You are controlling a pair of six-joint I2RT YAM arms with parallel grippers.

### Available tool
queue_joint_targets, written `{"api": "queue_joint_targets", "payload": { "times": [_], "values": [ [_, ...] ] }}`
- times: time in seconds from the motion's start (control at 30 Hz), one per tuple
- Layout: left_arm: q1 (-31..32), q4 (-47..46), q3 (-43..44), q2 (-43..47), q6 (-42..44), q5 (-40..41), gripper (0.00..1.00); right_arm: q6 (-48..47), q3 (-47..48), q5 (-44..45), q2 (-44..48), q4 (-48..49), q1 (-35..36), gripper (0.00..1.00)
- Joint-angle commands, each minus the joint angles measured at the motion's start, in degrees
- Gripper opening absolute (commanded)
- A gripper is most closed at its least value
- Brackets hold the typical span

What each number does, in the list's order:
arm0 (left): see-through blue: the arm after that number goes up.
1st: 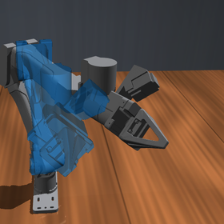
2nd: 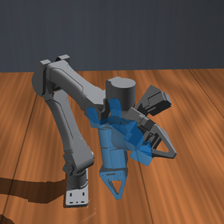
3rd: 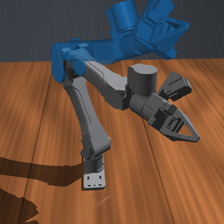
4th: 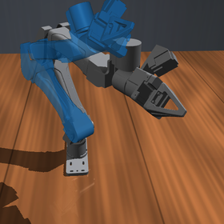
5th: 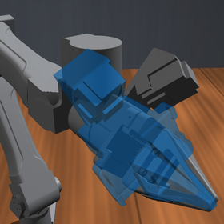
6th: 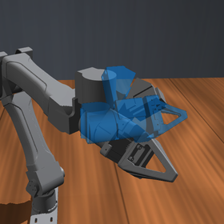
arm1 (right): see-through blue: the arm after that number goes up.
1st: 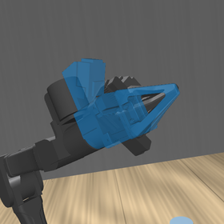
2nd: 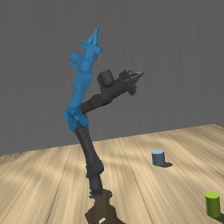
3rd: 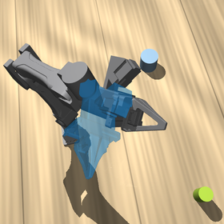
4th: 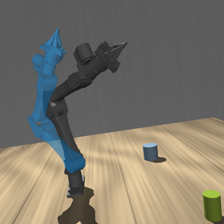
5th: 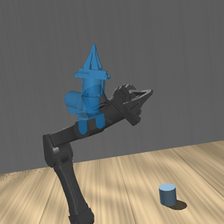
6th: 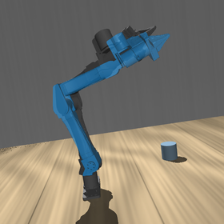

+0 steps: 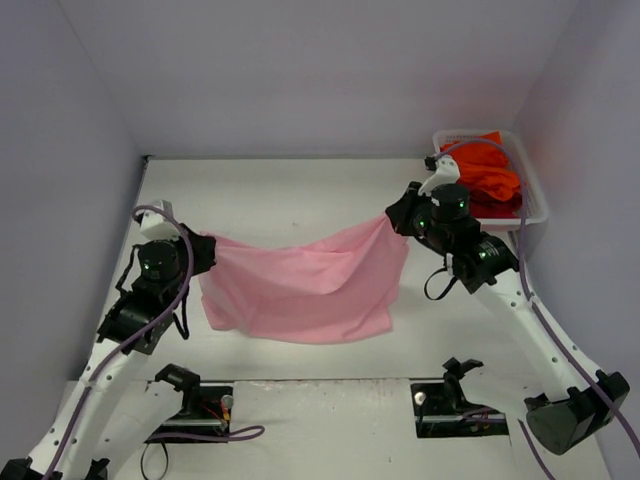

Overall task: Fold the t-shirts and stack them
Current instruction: Flatten the tshirt out

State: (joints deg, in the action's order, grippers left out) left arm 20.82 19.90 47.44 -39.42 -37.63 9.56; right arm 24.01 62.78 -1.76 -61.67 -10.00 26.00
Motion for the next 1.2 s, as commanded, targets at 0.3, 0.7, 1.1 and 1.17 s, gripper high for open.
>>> {"api": "queue_joint_targets", "payload": {
  "times": [0.3,0.7,1.1,1.17],
  "values": [
    [-0.5,4.4,12.0,2.9,5.5,7.4,0.00,-2.6,10.9,1.5,-1.1,4.3,0.5,0.00],
    [-0.5,7.3,17.8,5.9,7.7,10.7,0.00,-3.8,14.4,3.9,5.8,3.6,0.5,0.00],
    [-0.5,8.4,18.9,10.7,6.5,10.7,0.00,-3.4,21.9,-2.1,9.8,1.8,0.5,0.00],
    [-0.5,8.8,19.1,11.6,6.4,10.7,0.00,-3.4,22.6,-3.4,10.4,1.8,0.5,0.00]
  ]
}}
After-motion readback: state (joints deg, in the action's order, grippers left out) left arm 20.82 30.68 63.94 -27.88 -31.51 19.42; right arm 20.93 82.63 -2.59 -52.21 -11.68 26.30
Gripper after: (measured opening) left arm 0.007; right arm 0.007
